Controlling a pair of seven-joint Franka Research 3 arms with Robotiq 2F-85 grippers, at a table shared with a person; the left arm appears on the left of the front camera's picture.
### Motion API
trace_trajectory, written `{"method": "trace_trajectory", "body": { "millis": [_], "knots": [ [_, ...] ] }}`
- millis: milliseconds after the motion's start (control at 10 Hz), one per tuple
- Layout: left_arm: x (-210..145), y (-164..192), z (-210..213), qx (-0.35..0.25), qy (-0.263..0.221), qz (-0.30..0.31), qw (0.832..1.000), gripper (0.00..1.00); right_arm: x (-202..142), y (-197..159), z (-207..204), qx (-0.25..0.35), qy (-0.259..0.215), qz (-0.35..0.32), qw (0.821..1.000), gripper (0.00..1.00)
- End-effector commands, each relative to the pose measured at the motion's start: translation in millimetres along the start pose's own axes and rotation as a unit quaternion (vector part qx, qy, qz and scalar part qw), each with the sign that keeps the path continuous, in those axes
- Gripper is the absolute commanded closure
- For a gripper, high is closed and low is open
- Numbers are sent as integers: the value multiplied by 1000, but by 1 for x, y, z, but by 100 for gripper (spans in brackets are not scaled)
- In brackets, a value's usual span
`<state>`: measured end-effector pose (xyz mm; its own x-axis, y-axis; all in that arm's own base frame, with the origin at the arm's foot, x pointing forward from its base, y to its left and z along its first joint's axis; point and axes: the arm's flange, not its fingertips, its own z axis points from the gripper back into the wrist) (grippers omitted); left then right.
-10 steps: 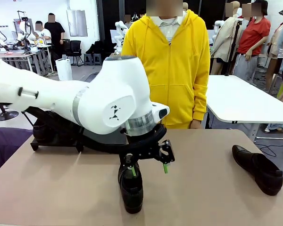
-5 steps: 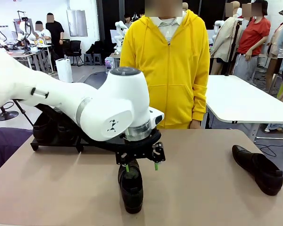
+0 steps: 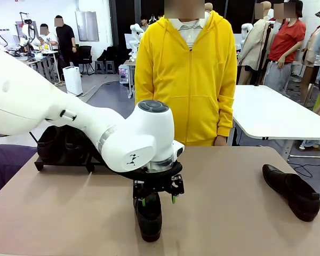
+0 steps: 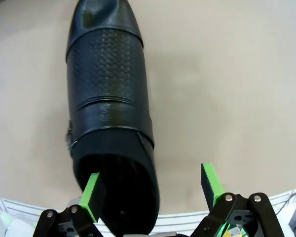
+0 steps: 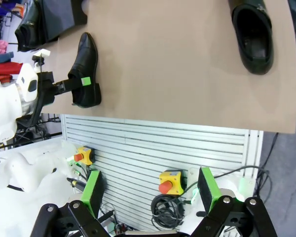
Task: Organize the shoes by placing them on the stand.
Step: Place the Shoe from the middle of the table onto the Shoes Stand.
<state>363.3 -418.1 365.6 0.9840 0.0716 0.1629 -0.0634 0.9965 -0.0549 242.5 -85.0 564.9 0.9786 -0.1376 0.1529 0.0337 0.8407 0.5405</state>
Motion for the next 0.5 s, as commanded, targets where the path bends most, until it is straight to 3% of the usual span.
{"method": "trace_trajectory", "body": {
  "millis": [0, 200, 300, 400],
  "knots": [
    [7, -13, -8, 6, -8, 15, 1000, 0, 1, -1, 1, 10, 2, 10, 1000, 0],
    [9, -15, -17, 13, -2, 17, 1000, 0, 1, -1, 1, 10, 2, 10, 1000, 0],
    [9, -16, -19, 21, 1, 17, 1000, 60, 1, -1, 1, 10, 2, 10, 1000, 0],
    [9, -16, -20, 20, -2, 20, 1000, 100, 1, -1, 1, 10, 2, 10, 1000, 0]
  ]
}}
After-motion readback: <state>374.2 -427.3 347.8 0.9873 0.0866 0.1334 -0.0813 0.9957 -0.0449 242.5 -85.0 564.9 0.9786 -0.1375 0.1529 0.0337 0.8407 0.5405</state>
